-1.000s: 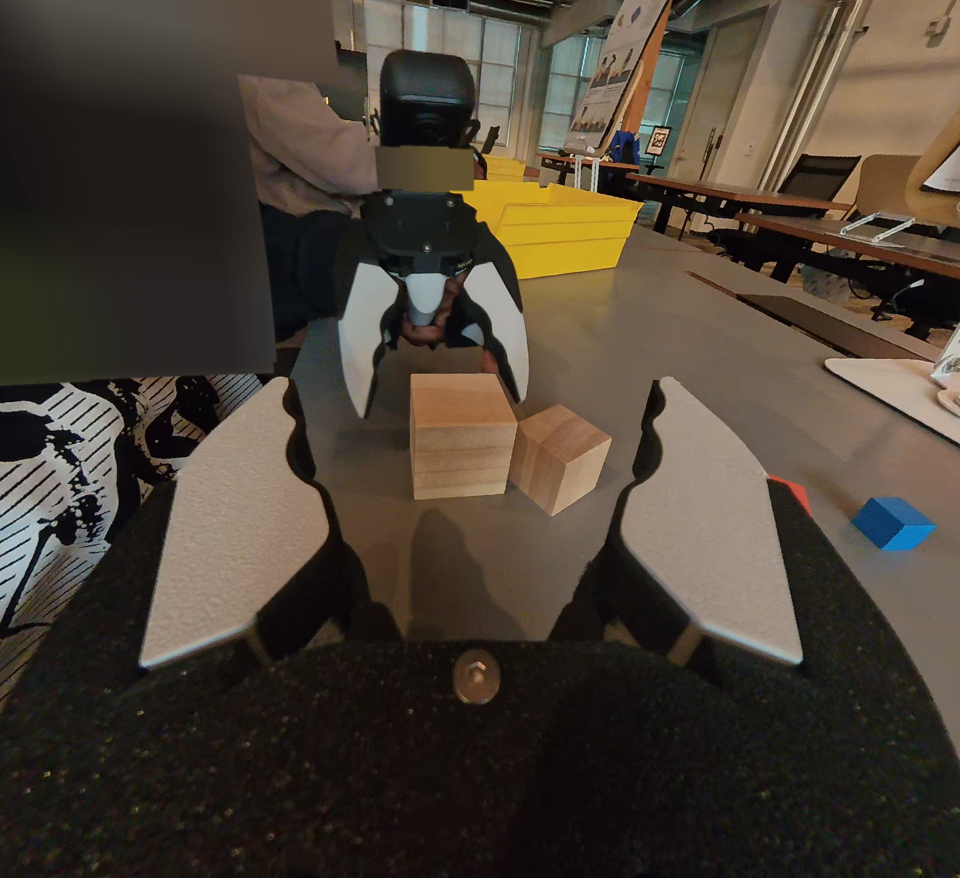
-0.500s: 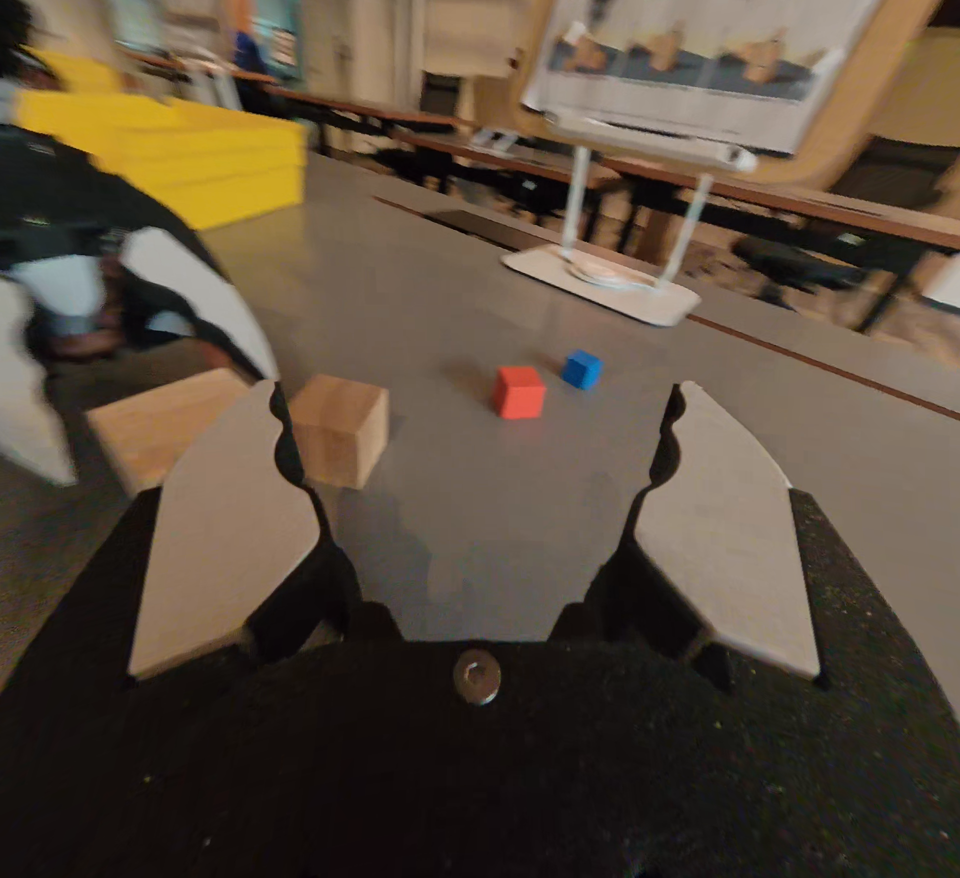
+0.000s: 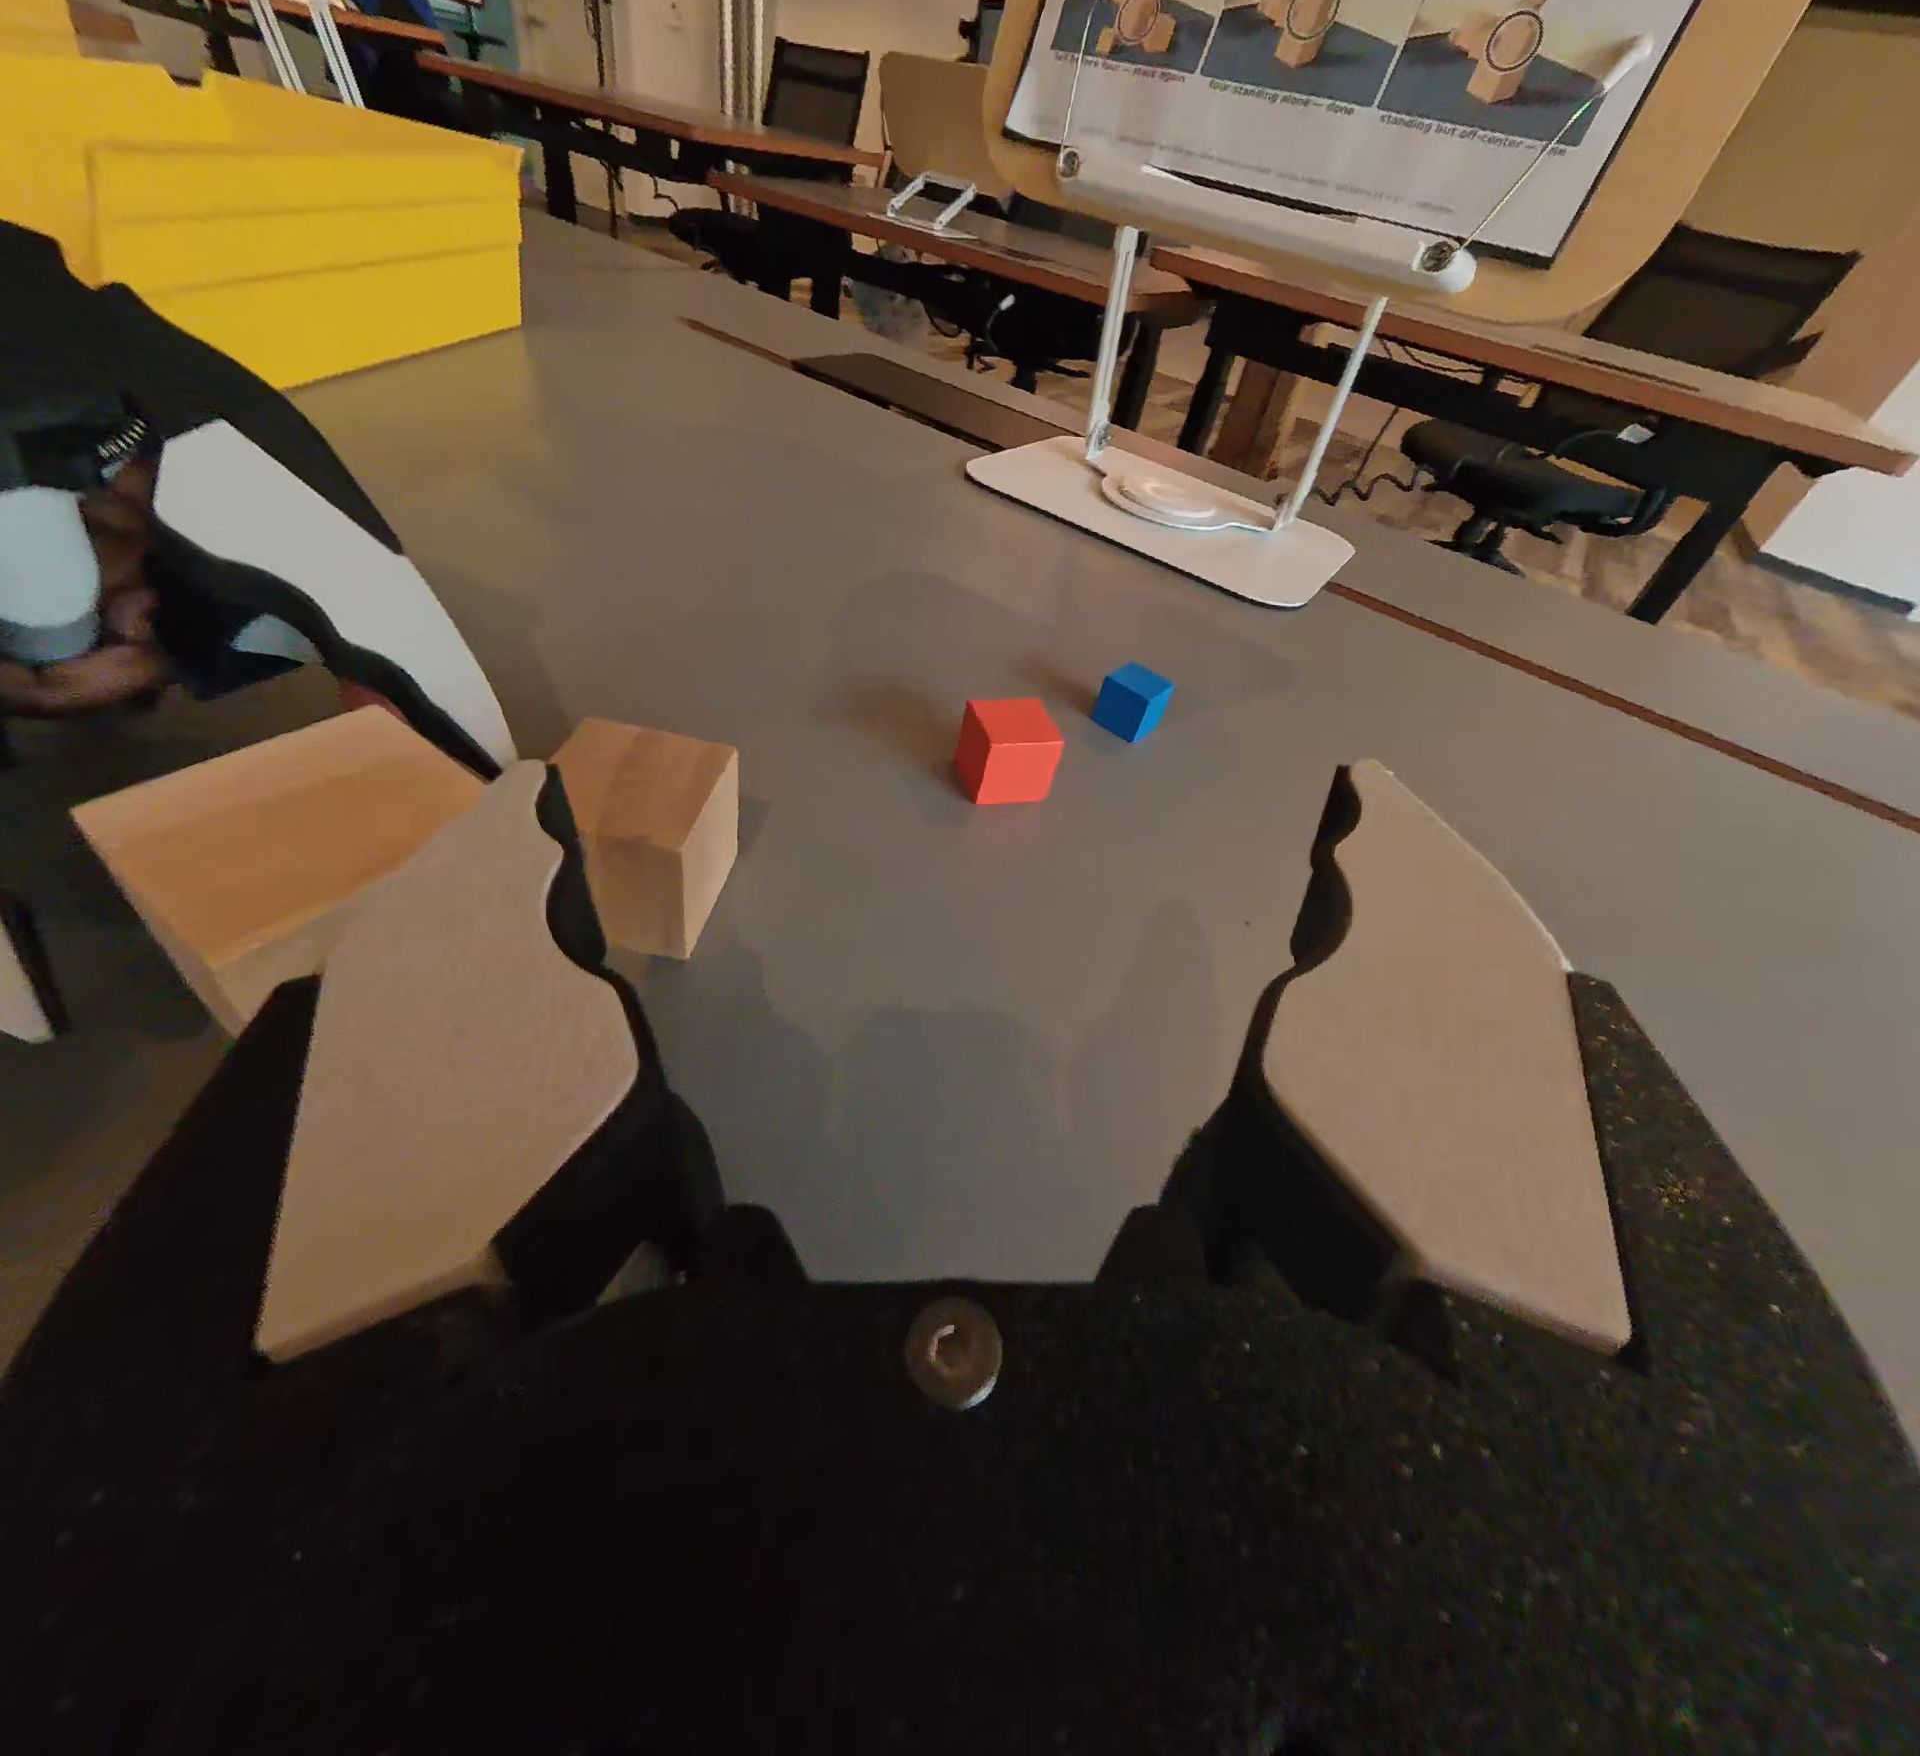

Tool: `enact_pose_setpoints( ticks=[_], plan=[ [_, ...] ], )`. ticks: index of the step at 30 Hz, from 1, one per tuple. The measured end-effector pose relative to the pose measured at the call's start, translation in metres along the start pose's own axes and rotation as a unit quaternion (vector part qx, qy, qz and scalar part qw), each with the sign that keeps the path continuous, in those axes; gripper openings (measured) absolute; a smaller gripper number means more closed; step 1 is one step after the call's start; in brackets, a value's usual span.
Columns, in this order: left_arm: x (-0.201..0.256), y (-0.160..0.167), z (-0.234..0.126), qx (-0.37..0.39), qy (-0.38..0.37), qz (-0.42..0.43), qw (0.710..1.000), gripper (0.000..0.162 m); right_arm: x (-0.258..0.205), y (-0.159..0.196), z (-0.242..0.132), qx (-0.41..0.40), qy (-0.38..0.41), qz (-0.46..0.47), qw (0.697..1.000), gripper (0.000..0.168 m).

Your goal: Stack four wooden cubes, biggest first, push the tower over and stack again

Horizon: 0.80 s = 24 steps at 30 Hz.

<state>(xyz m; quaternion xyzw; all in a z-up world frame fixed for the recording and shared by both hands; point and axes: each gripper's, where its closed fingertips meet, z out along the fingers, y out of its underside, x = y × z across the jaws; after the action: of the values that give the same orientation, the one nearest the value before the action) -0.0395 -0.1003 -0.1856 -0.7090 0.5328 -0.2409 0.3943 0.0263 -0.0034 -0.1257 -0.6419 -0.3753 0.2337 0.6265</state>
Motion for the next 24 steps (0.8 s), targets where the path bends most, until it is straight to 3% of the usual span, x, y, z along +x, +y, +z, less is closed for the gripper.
enact_pose_setpoints(
  ticks=[3,7,11,18,24],
  plan=[
    [-0.002,-0.001,0.003,0.003,-0.009,0.011,1.0,0.06,0.002,-0.002,-0.002,0.01,-0.009,0.023,1.0,0.131],
    [-0.004,-0.005,-0.001,0.014,-0.004,-0.004,1.0,0.06,0.005,-0.005,-0.005,0.025,-0.01,0.037,0.999,0.129],
    [-0.017,-0.029,-0.031,0.062,-0.016,-0.02,0.998,0.06,0.005,-0.006,-0.006,0.03,-0.014,0.041,0.999,0.127],
    [-0.101,-0.057,-0.076,0.079,-0.12,-0.024,0.989,0.059,0.001,-0.005,-0.005,0.024,-0.026,0.039,0.999,0.125],
    [-0.17,-0.03,-0.054,0.037,-0.198,-0.063,0.977,0.059,0.001,-0.006,-0.005,0.025,-0.033,0.046,0.998,0.124]
  ],
)
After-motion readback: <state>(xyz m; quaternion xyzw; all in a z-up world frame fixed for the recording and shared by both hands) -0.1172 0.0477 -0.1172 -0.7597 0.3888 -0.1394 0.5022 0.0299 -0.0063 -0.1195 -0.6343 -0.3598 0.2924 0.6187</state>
